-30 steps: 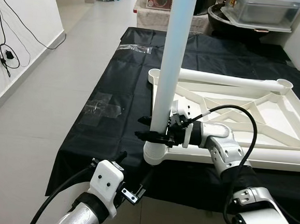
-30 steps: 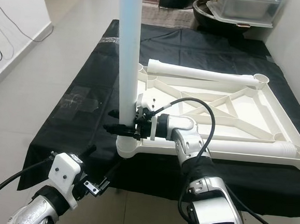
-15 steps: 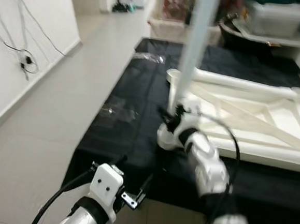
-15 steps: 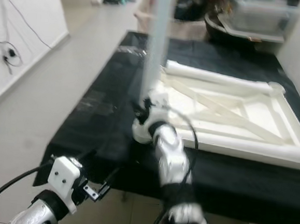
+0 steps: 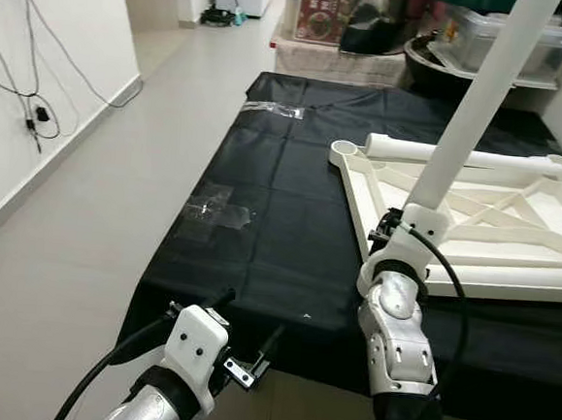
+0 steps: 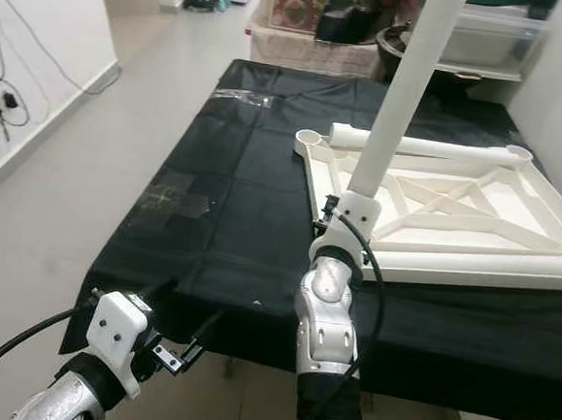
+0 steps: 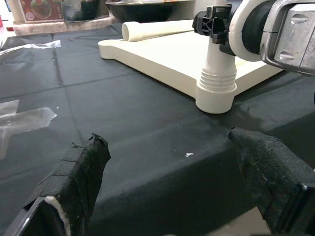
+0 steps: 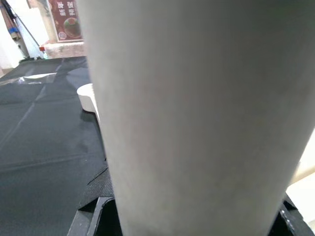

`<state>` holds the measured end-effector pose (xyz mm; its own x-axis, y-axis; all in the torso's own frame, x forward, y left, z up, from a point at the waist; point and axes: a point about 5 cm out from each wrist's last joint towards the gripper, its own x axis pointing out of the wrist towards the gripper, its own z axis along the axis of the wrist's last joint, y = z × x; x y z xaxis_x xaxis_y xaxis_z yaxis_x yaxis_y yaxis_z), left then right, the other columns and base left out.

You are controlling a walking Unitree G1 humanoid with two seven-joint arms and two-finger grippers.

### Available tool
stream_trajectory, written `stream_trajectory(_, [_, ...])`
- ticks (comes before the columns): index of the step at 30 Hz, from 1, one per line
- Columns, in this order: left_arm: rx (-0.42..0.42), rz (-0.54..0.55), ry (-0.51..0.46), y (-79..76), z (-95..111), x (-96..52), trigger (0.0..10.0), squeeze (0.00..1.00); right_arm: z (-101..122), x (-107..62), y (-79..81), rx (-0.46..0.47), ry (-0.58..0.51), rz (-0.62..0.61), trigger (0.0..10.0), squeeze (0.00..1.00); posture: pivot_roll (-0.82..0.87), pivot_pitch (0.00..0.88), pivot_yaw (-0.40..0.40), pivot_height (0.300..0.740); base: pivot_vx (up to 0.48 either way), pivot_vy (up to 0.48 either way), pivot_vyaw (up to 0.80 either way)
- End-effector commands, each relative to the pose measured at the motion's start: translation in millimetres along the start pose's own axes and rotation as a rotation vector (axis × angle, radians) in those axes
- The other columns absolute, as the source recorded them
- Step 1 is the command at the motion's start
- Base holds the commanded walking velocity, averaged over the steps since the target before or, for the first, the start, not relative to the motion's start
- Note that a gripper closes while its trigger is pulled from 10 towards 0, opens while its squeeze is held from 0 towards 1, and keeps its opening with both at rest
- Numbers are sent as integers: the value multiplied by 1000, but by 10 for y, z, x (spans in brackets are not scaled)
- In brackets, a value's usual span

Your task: Building children table

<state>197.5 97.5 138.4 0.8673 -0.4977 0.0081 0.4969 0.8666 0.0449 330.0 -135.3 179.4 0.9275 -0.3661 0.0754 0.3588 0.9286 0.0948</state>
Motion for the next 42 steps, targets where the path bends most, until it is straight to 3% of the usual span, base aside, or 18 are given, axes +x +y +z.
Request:
stream_trajectory(1, [1,-4,30,-2,-69,-9,10000,0,-187,-255,356,118,148,59,10000,0,136,131,-11,740,0,0,0])
stream_trajectory(2, [0,-5,30,-2,-70,-6,10000,0,-156,-274,432,106,131,130,10000,0,133,131,-11,740,0,0,0])
stream_trajectory(3, [0,-6,31,-1,-72,-3,10000,0,-126,-290,457,94,95,195,10000,808,132,131,-12,740,0,0,0])
stream_trajectory(4, [0,-8,31,0,-73,-2,10000,0,-113,-301,463,81,68,250,10000,1000,131,131,-12,740,0,0,0])
stream_trajectory(9, [0,-10,31,1,-76,2,10000,0,-145,-251,354,73,53,289,10000,1000,130,128,-9,740,0,0,0])
stream_trajectory(10, [1,-10,31,2,-76,4,10000,0,-143,-209,325,81,45,330,10000,0,129,128,-9,740,0,0,0])
stream_trajectory(16, [3,-11,32,4,-79,6,10000,0,-147,-69,193,56,19,398,10000,0,127,125,-7,740,0,0,0])
stream_trajectory(18, [3,-11,32,6,-82,12,10000,0,-177,21,142,114,81,521,10000,0,126,121,-7,740,0,0,0])
stream_trajectory(20, [3,-11,32,6,-82,12,10000,0,-177,21,142,114,81,521,10000,0,126,121,-7,740,0,0,0])
stream_trajectory(22, [4,-13,31,4,-86,20,10000,0,-125,115,80,150,97,707,10000,0,127,115,-9,740,0,0,0])
stream_trajectory(24, [4,-13,31,2,-88,22,10000,0,-94,142,76,159,107,811,10000,0,128,115,-9,740,0,0,0])
stream_trajectory(26, [4,-13,31,2,-88,22,10000,0,-94,142,76,159,107,811,10000,0,128,115,-9,740,0,0,0])
stream_trajectory(27, [3,-13,31,1,-90,23,10000,0,-67,148,93,149,111,934,10000,0,130,112,-11,740,0,0,0])
stream_trajectory(28, [3,-13,31,1,-90,23,10000,0,-67,148,93,149,111,934,10000,0,130,112,-11,740,0,0,0])
stream_trajectory(32, [3,-12,31,-3,-92,19,10000,0,-32,43,240,106,179,1360,10000,0,139,108,-16,740,0,0,0])
stream_trajectory(34, [3,-12,31,-3,-92,19,10000,0,-32,43,240,106,179,1360,10000,0,139,108,-16,740,0,0,0])
stream_trajectory(36, [3,-12,31,-4,-92,17,10000,0,-46,-45,316,57,212,1549,10000,0,139,106,-16,740,0,0,0])
stream_trajectory(42, [0,-15,30,-14,-91,12,10000,0,-45,-108,485,17,225,1743,10000,0,152,102,-19,740,0,0,0])
